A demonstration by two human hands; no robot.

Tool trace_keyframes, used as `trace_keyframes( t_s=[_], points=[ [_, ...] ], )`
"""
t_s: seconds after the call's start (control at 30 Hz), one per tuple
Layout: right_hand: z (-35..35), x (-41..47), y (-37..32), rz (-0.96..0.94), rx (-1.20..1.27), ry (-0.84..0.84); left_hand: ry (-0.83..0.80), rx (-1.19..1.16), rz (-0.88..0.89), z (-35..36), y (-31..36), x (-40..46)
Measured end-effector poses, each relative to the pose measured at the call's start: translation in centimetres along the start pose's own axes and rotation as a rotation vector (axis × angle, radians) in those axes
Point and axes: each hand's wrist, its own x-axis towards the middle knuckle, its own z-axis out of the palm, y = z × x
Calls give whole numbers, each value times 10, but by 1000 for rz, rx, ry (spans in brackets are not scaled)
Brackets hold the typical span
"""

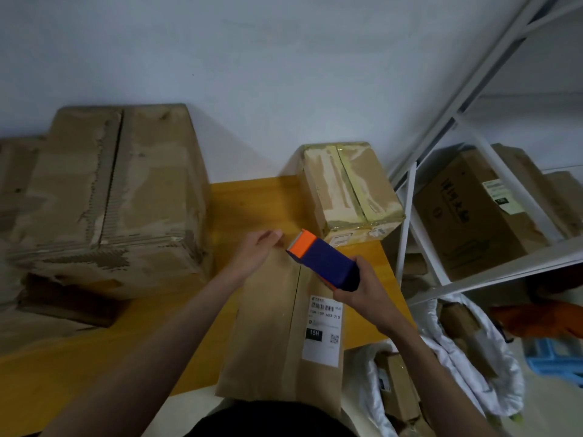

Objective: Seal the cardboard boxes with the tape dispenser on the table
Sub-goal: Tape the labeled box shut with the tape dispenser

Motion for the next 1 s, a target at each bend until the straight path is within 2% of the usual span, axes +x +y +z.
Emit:
trace_keyframes(
  t_s=[0.17, 0.37, 0.47, 0.63, 0.77, 1.0],
  points=[
    [6, -4, -5, -59, -37, -20, -59, 11, -56, -5, 14, -3],
    [7, -5, -5, -95, -40, -29, -112, -126, -189, -14, 19, -5],
    [9, -5, -4, -103, -49, -29, -83, -147, -202, -18, 20, -6],
    [15, 1, -8, -103, -75, 80, -39, -155, -223, -15, 25, -7],
    [18, 4, -7, -171, -204, 155, 2, -149, -243, -11, 22, -7],
    [10, 4, -9, -201, -329, 135, 79, -176, -330, 0, 7, -5]
  ],
)
